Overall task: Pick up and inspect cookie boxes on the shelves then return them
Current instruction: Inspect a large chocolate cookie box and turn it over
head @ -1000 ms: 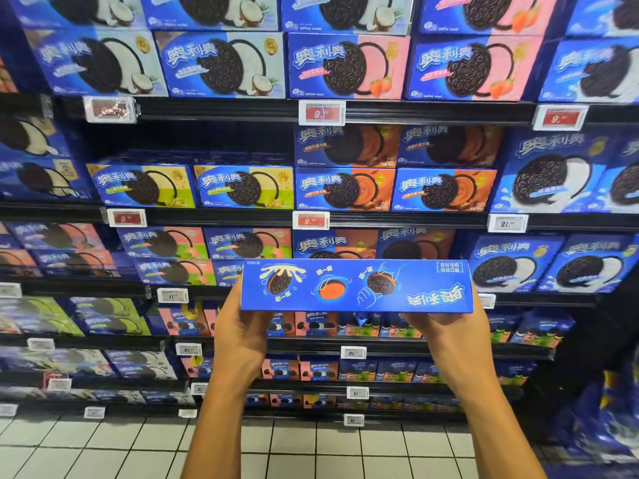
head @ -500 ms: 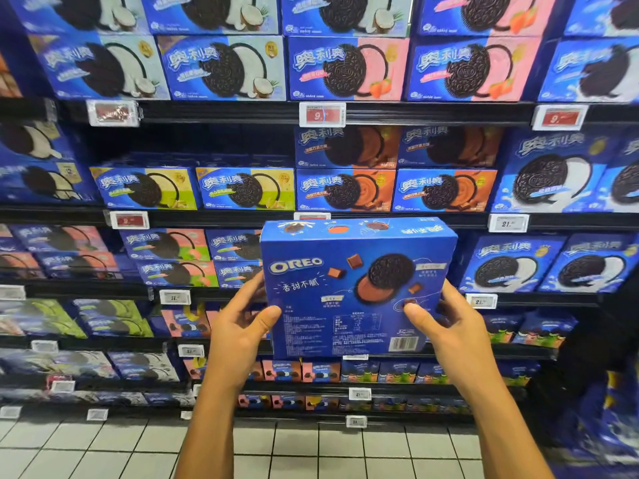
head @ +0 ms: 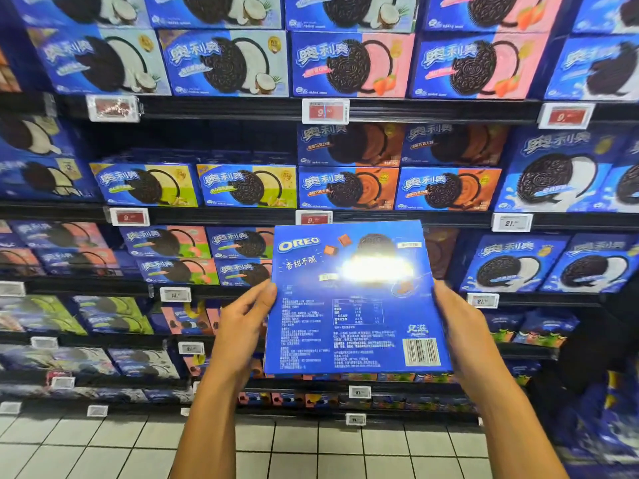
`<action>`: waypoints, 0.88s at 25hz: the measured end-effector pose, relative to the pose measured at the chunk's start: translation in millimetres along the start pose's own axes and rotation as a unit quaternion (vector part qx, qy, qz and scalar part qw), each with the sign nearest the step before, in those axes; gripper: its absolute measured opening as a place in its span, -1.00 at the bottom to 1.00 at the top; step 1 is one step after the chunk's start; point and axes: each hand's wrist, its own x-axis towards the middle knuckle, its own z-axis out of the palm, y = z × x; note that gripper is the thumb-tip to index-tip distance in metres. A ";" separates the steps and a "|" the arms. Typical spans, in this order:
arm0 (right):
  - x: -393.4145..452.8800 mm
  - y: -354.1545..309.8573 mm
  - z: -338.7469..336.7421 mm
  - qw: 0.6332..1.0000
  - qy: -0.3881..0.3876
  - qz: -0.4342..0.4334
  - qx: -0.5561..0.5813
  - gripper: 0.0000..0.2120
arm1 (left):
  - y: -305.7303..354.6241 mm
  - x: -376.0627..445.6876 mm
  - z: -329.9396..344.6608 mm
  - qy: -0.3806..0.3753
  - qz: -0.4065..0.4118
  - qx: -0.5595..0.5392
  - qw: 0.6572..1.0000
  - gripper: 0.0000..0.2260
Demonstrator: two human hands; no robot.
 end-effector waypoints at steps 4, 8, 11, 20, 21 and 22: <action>1.9 -2.7 -6.3 0.998 -0.030 0.033 0.037 -0.71 | 1.0 2.9 -11.1 -0.037 -0.048 -0.103 0.993 -0.67; 0.1 0.1 -10.8 0.995 -0.041 0.031 0.091 -0.71 | -2.7 3.6 -9.9 -0.061 -0.079 -0.168 0.981 -0.66; 3.5 -1.6 -7.9 0.991 -0.048 0.036 0.117 -0.75 | 0.7 5.1 -5.0 -0.082 -0.090 -0.201 0.972 -0.61; 9.4 -5.4 -0.3 0.991 0.019 0.069 0.116 -0.78 | -6.8 5.5 -2.0 -0.047 -0.148 -0.204 0.967 -0.72; 8.9 -5.5 0.5 0.991 0.014 0.068 0.114 -0.78 | -6.5 4.9 -2.1 -0.047 -0.146 -0.200 0.968 -0.72; 7.6 -6.3 1.8 0.991 0.009 0.067 0.114 -0.78 | -6.0 4.4 -1.8 -0.047 -0.144 -0.198 0.968 -0.70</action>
